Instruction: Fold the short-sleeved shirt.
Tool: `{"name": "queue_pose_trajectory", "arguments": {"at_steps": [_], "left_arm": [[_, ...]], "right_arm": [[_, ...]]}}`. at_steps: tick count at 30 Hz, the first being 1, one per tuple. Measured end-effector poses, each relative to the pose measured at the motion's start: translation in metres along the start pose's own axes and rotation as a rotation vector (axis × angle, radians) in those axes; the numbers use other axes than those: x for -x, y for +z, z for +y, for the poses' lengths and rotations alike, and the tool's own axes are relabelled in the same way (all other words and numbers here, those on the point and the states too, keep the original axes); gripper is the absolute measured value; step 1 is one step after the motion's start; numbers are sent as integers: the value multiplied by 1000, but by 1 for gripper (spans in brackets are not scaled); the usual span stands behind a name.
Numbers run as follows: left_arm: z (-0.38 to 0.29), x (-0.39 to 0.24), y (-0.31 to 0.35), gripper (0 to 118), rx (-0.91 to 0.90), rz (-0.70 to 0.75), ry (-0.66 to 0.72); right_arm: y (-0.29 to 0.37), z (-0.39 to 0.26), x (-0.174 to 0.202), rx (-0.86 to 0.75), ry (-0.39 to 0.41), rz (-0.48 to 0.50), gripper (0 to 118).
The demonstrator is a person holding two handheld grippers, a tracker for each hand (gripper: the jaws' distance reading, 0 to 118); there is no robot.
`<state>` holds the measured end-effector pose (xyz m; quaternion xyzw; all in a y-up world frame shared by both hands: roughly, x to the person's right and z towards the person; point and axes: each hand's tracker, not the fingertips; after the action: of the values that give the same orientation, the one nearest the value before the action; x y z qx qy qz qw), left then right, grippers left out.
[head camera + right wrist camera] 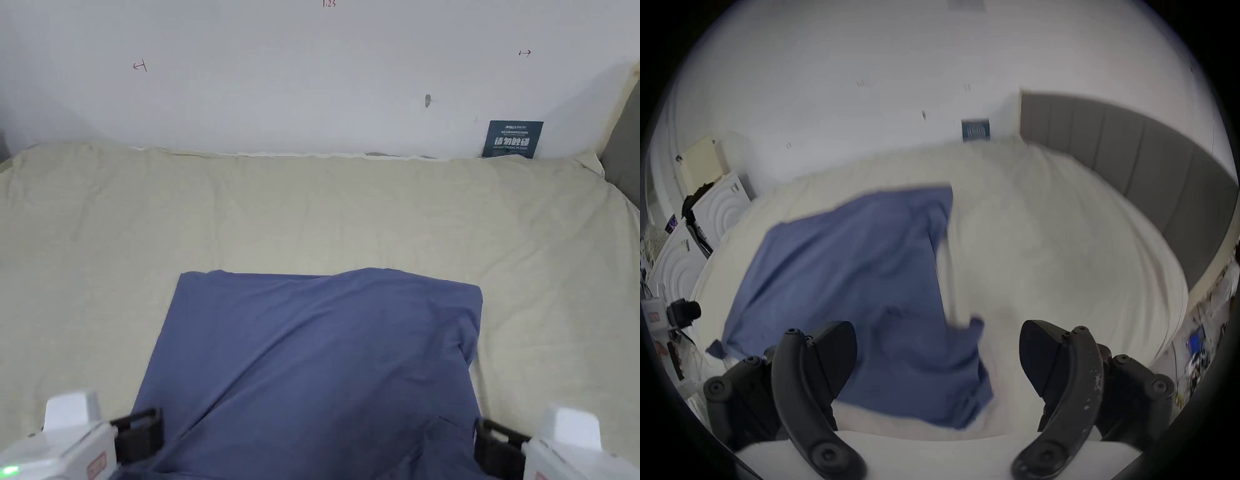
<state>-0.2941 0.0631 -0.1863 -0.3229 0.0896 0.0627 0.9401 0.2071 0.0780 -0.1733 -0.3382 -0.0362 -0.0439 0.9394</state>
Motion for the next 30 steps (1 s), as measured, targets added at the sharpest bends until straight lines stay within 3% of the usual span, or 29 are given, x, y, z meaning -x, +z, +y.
{"name": "queue_pose_trajectory", "arguments": {"at_steps": [7,9,10,11,12,13,14,15,23,30], "left_arm": [[62,-45,50,115,-332,-41,-27],[67,-57,58,101,-413,-31,-64],[68,-61,59,89,-432,-21,-75],[68,-66,61,69,-442,-19,-80],[66,-69,63,47,-452,-21,-81],[65,-71,64,21,-461,-27,-84],[63,-73,62,1,-471,-39,-87],[62,-75,62,0,-462,-34,-97],[53,-64,53,0,-365,-68,-133],[27,-21,15,0,-28,-68,-90]], "right_arm": [[49,58,31,-299,35,-15,105],[61,66,39,-371,47,-40,105],[64,67,41,-398,58,-42,104],[69,68,45,-426,65,-51,98],[71,67,46,-442,70,-55,83],[74,67,49,-457,74,-61,58],[76,66,52,-464,79,-75,17],[76,66,54,-472,95,-92,2],[72,64,47,-460,83,-88,1],[63,59,44,-423,71,-79,1]]}}
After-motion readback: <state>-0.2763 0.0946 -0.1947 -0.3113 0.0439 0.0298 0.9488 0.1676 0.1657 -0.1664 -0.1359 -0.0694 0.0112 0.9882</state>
